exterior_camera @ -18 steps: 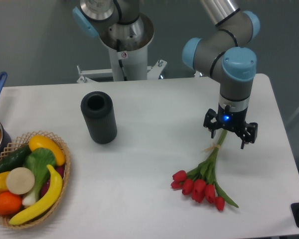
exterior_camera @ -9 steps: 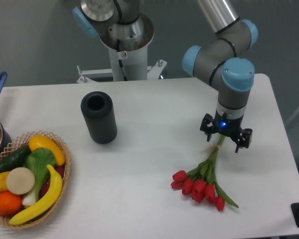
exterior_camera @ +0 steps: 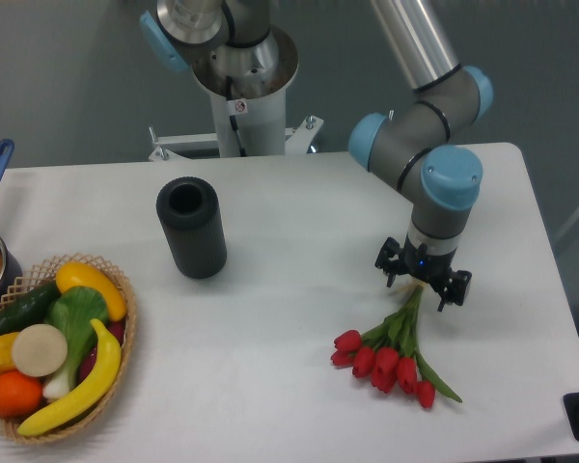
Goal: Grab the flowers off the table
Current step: 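Lower the open gripper onto the green tulip stems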
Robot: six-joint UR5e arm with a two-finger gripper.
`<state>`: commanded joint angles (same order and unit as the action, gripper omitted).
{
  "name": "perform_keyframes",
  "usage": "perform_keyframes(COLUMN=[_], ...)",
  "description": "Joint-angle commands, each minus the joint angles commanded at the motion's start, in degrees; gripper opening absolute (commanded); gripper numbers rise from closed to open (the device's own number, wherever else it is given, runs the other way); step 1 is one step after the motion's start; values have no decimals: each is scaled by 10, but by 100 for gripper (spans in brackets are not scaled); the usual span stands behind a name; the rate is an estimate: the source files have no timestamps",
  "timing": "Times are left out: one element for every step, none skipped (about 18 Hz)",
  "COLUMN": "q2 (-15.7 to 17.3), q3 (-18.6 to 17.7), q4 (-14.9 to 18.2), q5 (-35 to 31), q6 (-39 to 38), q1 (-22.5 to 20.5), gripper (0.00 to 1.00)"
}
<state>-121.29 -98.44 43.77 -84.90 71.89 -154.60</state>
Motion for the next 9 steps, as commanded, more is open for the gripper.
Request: perform_keyframes(q2=[-1, -2, -2, -2, -3, -3, -3, -2, -2], q3=[0, -1, -3, -4, -4, -5, -5, -5, -5], q4=[0, 0, 0, 0, 0, 0, 1, 1, 1], q5=[-1, -3, -6, -15, -25, -29, -30, -30, -30], q6=[2, 5, 5, 5, 5, 6, 6, 5, 4], q1=[1, 1, 1, 1, 1, 1, 2, 2, 2], gripper=[100, 100, 100, 100, 100, 95, 81, 72, 60])
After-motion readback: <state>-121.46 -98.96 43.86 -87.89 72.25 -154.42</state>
